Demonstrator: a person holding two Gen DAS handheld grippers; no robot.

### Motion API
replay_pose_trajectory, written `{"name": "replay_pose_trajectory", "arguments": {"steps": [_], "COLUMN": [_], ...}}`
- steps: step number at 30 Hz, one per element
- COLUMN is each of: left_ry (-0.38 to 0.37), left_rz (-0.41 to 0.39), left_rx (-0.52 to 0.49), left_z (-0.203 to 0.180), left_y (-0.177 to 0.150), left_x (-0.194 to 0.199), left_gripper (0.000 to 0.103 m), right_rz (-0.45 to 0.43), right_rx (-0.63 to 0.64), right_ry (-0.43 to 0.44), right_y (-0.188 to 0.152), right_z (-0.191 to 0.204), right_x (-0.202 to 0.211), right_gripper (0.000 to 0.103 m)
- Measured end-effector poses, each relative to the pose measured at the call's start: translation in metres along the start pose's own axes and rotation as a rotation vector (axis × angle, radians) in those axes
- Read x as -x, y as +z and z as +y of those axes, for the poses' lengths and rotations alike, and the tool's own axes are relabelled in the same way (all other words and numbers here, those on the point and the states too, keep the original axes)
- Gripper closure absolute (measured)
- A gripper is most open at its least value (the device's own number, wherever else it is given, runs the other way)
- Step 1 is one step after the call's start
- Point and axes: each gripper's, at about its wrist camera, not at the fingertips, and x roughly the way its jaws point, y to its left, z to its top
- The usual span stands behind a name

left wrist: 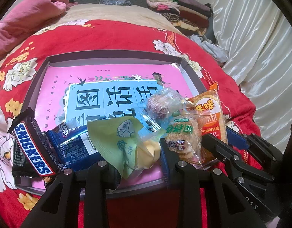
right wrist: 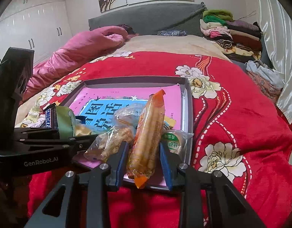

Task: Organize snacks
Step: 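Lower and release the pale green wrapper into the tray while right gripper releases the orange bag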

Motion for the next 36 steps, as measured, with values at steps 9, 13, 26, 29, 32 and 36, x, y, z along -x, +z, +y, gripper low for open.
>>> {"name": "replay_pose_trajectory", "arguments": {"steps": [9, 13, 26, 29, 32, 36], "left_ry": [0.007, 0.012, 0.021, 0.022, 0.025, 0.029], "left_rz": [-0.003, -0.005, -0.009, -0.011, -0.014, -0.022], "left_rx": [-0.018, -0.023, -0.033, -0.033, -0.037, -0.044], "left_z": [-0.001, -0.003, -0.004, -0.004, -0.005, -0.007], "left_y": [0.0, 0.0, -0.001, -0.001, -0.001, -0.001], "left_x": [0.0, 0.001, 0.005, 0.006, 0.007, 0.01], "left_gripper": [0.066, 0.066, 0.064, 0.063, 0.062, 0.062], "right_rz": [-0.013, -0.02, -0.048, -0.049, -0.05, -0.054], "right_rx": [0.002, -0.001, -0.008, -0.006, -0.007, -0.011], "right_ry": [-0.018, -0.019, -0.027, -0.028, -0.032, -0.037], "right_y": [0.001, 0.002, 0.002, 0.002, 0.002, 0.002], "right_z": [-0.001, -0.002, -0.005, -0.005, -0.005, -0.006], "right_x": [0.002, 0.004, 0.012, 0.013, 0.013, 0.014], "right_gripper": [0.065, 0.061, 0.051, 0.05, 0.049, 0.048]}}
